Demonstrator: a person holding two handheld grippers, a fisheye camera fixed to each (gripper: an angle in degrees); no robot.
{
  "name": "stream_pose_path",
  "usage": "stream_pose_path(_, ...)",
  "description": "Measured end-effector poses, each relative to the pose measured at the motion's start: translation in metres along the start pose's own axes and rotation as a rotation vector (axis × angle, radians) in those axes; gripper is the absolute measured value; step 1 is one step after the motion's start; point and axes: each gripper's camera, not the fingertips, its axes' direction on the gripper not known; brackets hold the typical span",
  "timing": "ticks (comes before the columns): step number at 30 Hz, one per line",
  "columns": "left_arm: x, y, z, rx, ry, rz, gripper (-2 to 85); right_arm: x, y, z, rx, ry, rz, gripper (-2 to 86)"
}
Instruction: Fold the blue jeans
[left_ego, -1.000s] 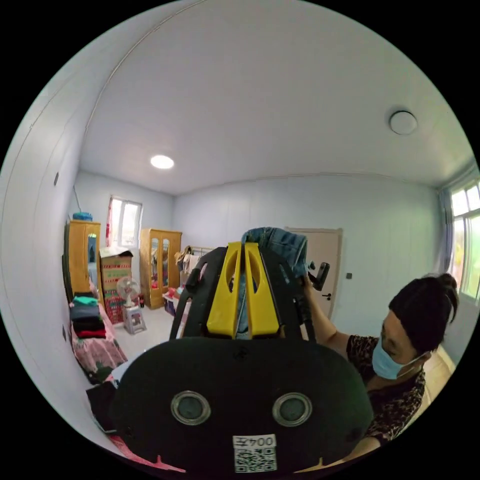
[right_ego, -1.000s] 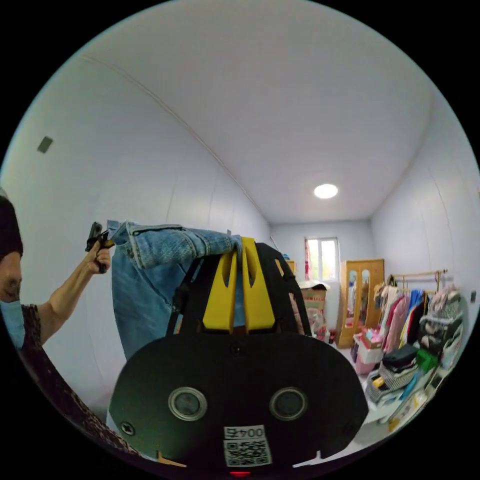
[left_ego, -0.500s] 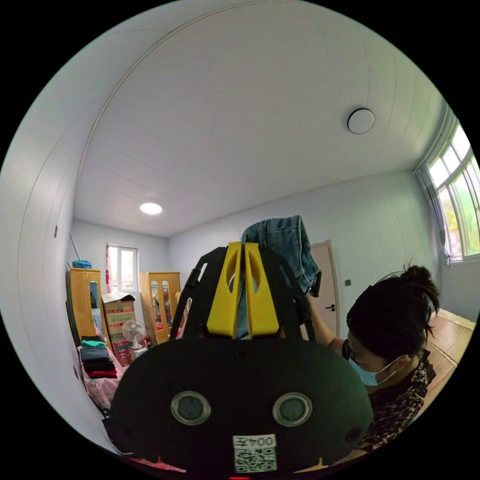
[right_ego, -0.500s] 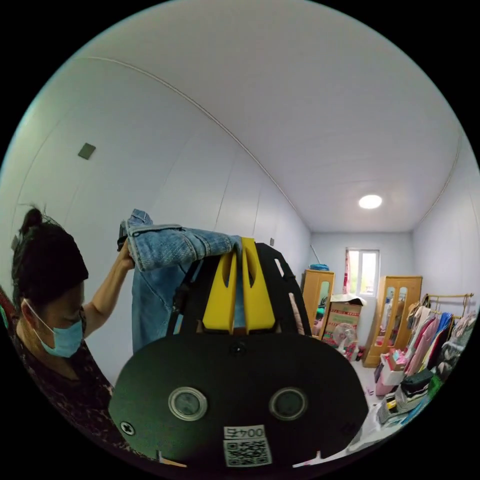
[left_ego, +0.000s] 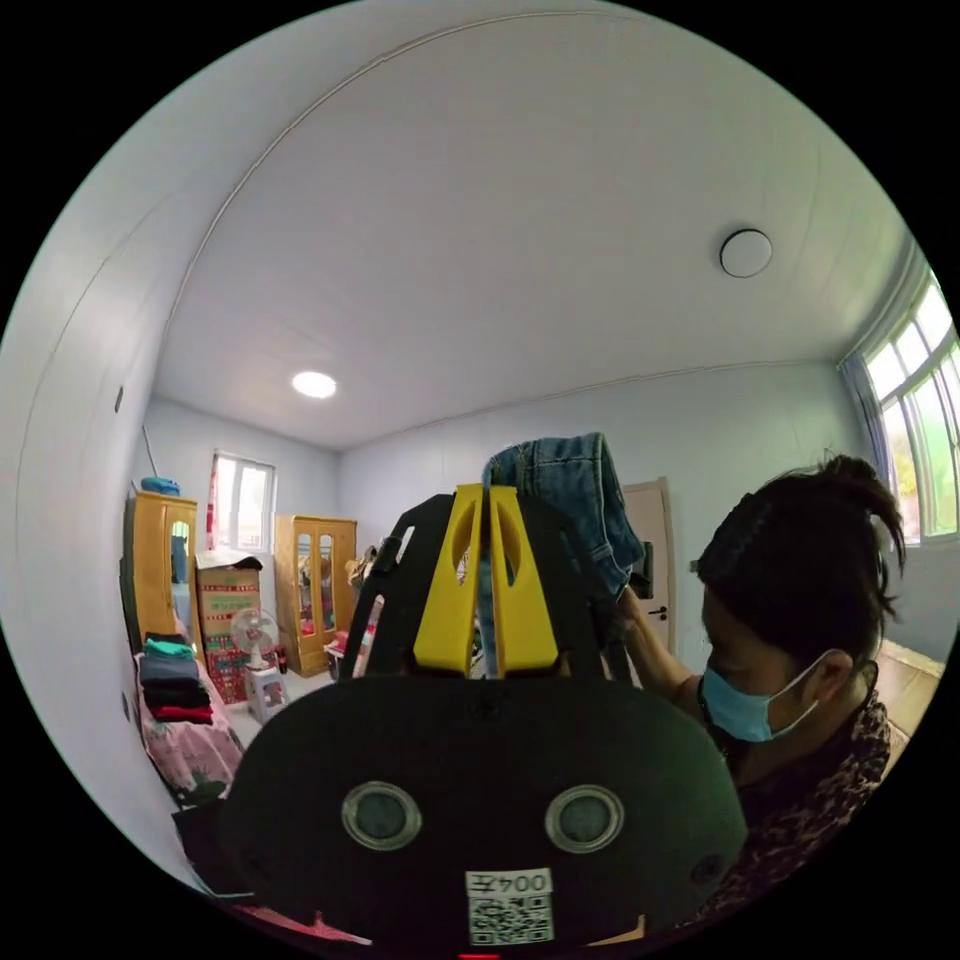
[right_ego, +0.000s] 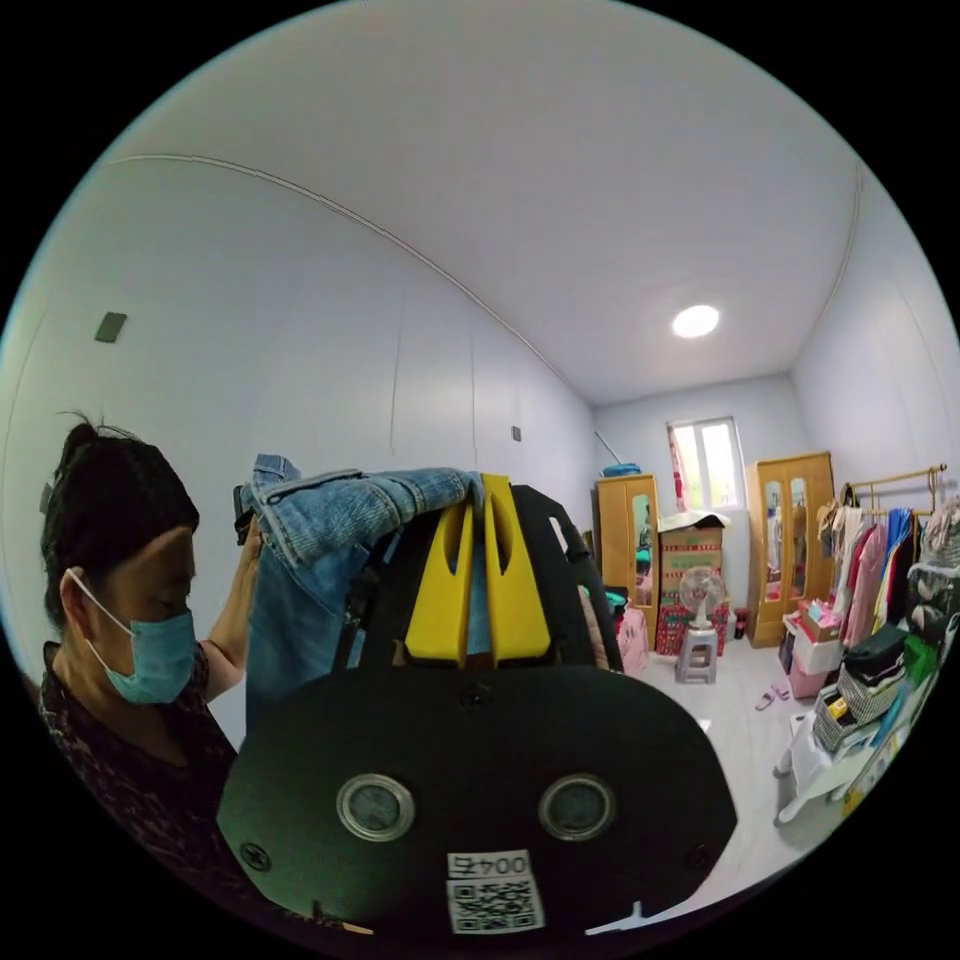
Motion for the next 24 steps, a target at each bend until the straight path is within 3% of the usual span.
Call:
stream_pose_path(6, -0.122, 0.083, 0.062, -0.095, -0.178, -0.095, 2.1, 0.158, 0.072, 0.117, -0.104, 0.02, 0.186, 0.6)
stream_pose_path(9, -0.221, 0.126, 0.13, -0.272, -0.426, -0.033, 4.2, 0.264, 0.111, 0.223, -0.207, 0.084, 0.172, 3.9)
stream_pose_path(11, -0.329, 0.178, 0.17, -0.468, -0.477, -0.221, 9.2, 0.343, 0.139, 0.298, -0.401, 0.179, 0.267, 9.3)
stream_pose_path(13, -0.385, 0.228, 0.163, -0.443, -0.503, -0.391, 12.0, 0.413, 0.184, 0.343, -0.449, 0.319, 0.352, 12.2)
stream_pose_path(15, -0.408, 0.276, 0.146, -0.371, -0.554, -0.452, 12.8, 0.44, 0.218, 0.352, -0.439, 0.379, 0.359, 12.7)
stream_pose_path(18, -0.423, 0.357, 0.121, -0.43, -0.64, -0.449, 13.3, 0.45, 0.287, 0.356, -0.493, 0.32, 0.276, 12.2)
stream_pose_path(24, -0.408, 0.528, 0.025, -0.655, -0.629, -0.563, 13.0, 0.401, 0.481, 0.33, -0.825, -0.005, 0.281, 11.2)
